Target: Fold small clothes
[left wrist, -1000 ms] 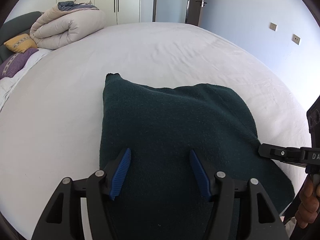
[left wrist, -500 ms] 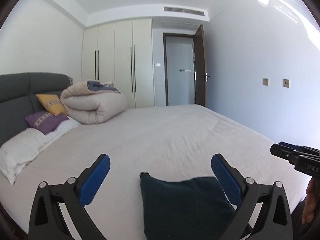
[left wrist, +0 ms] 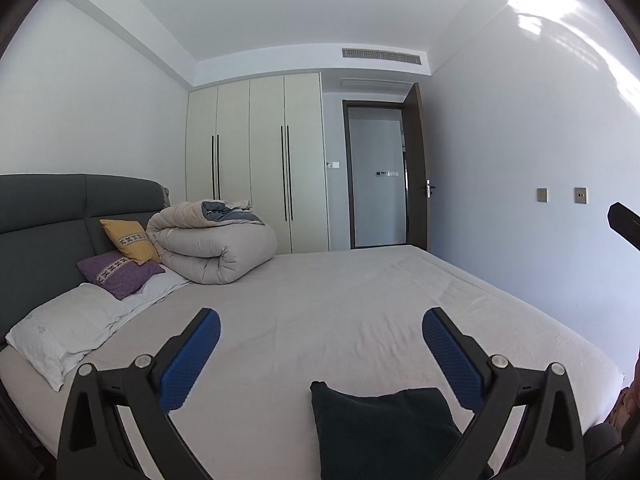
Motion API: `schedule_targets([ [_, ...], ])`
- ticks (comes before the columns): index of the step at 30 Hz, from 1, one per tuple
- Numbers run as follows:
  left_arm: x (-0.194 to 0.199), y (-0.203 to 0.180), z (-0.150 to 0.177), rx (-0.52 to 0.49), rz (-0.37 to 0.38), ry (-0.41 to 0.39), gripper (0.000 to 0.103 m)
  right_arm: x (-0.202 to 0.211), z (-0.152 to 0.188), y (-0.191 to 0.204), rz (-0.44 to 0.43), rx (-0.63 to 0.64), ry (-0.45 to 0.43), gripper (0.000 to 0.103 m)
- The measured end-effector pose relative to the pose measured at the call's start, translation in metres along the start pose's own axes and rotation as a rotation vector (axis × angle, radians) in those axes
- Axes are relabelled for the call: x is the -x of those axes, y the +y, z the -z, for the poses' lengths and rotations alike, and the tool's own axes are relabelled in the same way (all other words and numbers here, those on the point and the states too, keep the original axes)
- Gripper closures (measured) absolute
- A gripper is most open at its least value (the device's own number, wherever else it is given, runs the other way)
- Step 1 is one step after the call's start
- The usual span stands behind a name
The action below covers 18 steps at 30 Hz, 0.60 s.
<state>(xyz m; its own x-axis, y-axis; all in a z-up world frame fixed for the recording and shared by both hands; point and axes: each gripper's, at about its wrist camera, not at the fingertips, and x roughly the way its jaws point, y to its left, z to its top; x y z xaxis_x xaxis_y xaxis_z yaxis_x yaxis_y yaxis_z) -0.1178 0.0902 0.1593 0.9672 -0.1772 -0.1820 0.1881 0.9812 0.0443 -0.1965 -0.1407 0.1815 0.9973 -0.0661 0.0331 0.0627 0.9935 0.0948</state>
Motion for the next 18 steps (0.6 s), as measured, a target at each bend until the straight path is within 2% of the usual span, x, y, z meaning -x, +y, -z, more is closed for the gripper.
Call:
schedule_targets([
  [3,-0.018,0.000,0.016,0.014,-0.050,0.104,0.000,-0.003,0.011,0.003,0.014,0.042,0.080,0.000],
  [7,-0.049,0.004,0.049,0.054,-0.084,0.299,0.000,-0.020,0.036,0.002,0.044,0.026,0.211,0.000],
  [10,-0.071,0.006,0.078,0.056,-0.096,0.440,0.000,-0.041,0.066,-0.006,0.110,-0.005,0.362,0.000],
  [15,-0.085,0.004,0.112,0.049,-0.076,0.542,0.000,-0.076,0.129,-0.026,0.154,-0.120,0.635,0.000],
  [18,-0.090,0.004,0.126,0.071,-0.054,0.587,0.000,-0.089,0.164,-0.028,0.150,-0.126,0.723,0.000],
])
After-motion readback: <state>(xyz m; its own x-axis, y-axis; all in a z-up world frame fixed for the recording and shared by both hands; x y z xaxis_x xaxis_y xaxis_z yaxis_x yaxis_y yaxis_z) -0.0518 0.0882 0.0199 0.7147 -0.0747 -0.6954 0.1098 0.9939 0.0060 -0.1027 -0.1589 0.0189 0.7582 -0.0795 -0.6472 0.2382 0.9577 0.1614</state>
